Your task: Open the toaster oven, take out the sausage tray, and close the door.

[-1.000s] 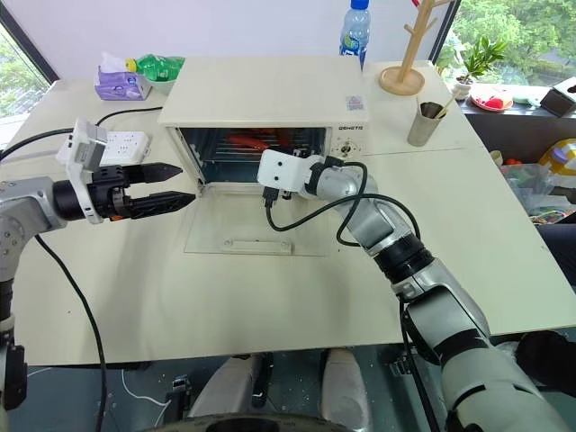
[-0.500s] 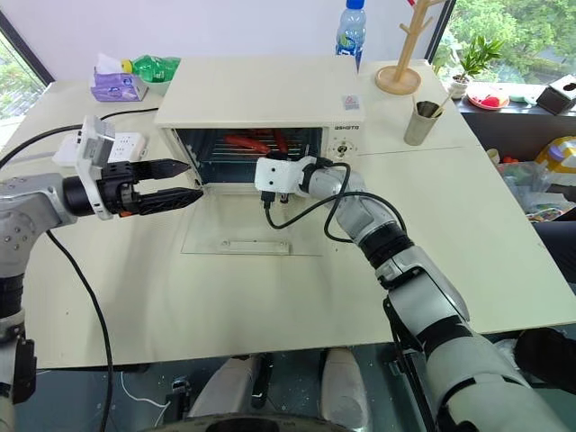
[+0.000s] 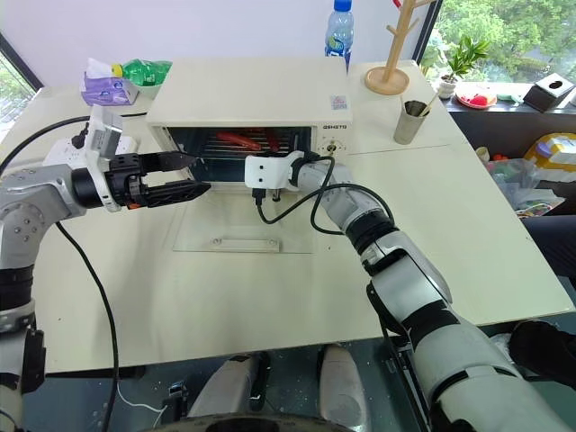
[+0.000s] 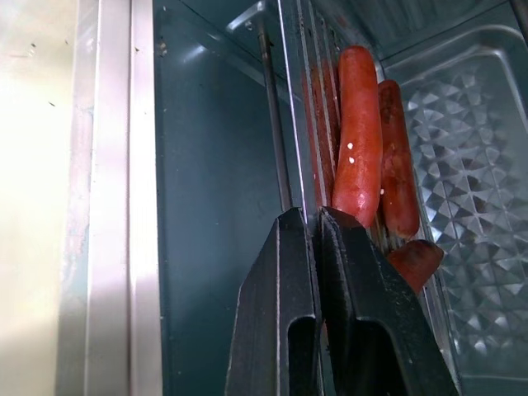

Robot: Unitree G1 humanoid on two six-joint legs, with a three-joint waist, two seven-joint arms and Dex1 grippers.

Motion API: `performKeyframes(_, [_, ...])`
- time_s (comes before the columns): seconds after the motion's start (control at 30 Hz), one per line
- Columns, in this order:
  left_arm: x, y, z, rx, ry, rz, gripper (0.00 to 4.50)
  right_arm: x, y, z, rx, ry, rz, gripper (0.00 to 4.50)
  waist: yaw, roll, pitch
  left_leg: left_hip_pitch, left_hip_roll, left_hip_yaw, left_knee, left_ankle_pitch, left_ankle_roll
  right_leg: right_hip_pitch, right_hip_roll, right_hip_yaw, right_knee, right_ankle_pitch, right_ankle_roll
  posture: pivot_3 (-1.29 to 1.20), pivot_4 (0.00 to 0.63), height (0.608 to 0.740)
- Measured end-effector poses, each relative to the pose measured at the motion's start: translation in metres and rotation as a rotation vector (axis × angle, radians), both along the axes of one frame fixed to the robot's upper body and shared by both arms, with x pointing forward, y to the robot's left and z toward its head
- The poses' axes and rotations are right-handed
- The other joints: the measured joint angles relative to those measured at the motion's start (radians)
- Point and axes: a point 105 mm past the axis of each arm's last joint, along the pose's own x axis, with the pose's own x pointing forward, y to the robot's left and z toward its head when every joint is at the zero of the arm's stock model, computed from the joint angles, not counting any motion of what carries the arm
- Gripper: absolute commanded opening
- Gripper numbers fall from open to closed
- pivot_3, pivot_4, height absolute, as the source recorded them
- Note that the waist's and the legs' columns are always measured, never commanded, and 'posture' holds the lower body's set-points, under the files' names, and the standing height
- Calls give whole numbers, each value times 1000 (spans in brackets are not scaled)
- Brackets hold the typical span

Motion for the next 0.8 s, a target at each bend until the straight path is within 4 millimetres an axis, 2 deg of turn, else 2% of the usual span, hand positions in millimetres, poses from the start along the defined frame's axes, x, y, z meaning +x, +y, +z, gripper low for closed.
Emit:
performKeyframes(0.17, [5,3,-4,-20,41,-17,4500,-1,0,0,-3,-10,7,24,2,0,0,0,3,0,-1,1,-1,-1,3,0,0,1,-1,0,150,739])
performKeyframes(0.37, [25,14,-6,-14,88,-20,4500,-7,-1,2,-7,-19,33,24,4,0,0,-1,3,1,-2,0,-1,-1,4,0,-1,1,-2,0,150,739])
performKeyframes(0.6, [51,17,-1,14,85,-25,4500,-25,-4,1,-20,-16,78,24,6,0,0,-1,3,1,-3,0,-1,-3,4,0,-1,1,-2,0,150,739])
performKeyframes(0.8, [61,13,-1,30,88,-66,4500,-47,-6,-2,-26,-5,102,24,12,0,0,-2,3,1,-1,0,-1,-2,4,0,0,1,-1,0,150,739])
